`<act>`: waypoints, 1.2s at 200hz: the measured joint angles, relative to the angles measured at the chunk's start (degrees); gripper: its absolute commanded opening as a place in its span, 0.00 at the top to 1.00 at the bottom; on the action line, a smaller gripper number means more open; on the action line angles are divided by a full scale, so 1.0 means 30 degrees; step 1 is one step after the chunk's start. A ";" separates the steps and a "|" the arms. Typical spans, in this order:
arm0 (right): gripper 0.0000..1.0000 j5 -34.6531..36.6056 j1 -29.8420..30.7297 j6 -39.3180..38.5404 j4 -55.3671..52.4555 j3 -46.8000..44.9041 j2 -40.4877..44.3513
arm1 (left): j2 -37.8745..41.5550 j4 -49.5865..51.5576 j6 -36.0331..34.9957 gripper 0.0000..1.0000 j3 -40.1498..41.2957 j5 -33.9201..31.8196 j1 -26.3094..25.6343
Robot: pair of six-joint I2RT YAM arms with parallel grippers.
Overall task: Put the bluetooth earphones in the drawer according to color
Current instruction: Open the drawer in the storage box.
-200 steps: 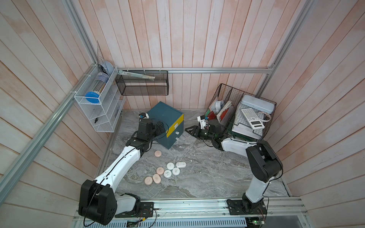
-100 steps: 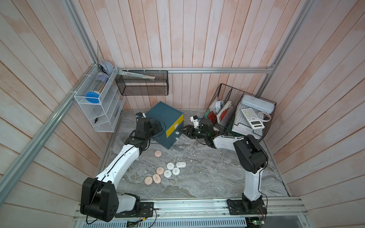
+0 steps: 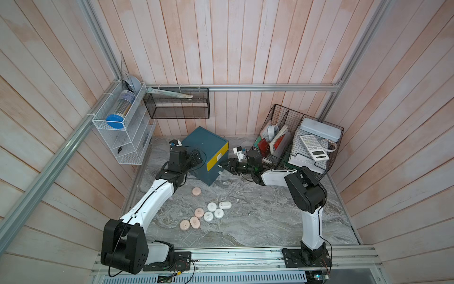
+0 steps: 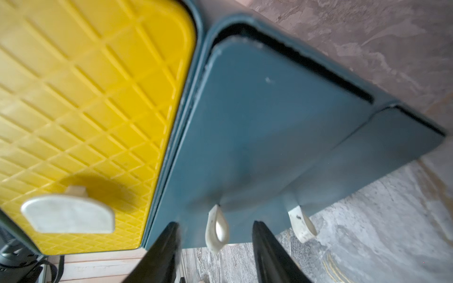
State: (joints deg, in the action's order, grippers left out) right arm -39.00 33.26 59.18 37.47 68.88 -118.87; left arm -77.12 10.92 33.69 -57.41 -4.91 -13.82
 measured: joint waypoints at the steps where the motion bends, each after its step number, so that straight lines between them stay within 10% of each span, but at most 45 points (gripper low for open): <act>1: 0.53 0.0007 0.0007 0.0029 0.0007 0.0015 -0.0007 | 0.0000 0.0000 0.0007 0.00 0.0000 0.0007 0.0000; 90: 0.71 -0.0073 0.0131 0.0539 0.0532 0.0211 -0.0299 | -0.0131 -0.0219 0.0007 0.00 0.0000 0.0051 0.0022; 143: 1.00 0.0073 0.0204 0.0816 0.0670 0.0124 -0.0452 | -0.0291 -0.0488 0.0007 0.00 0.0000 0.0073 0.0058; 240: 1.00 0.1953 0.0138 -0.0510 0.0204 -0.3614 0.2718 | -0.1399 -0.1421 0.0000 0.00 -0.0532 0.0357 0.0619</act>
State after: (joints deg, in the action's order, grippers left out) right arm -33.15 33.67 57.65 38.09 58.04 -110.72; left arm -81.32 6.66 33.69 -59.00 -3.84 -11.97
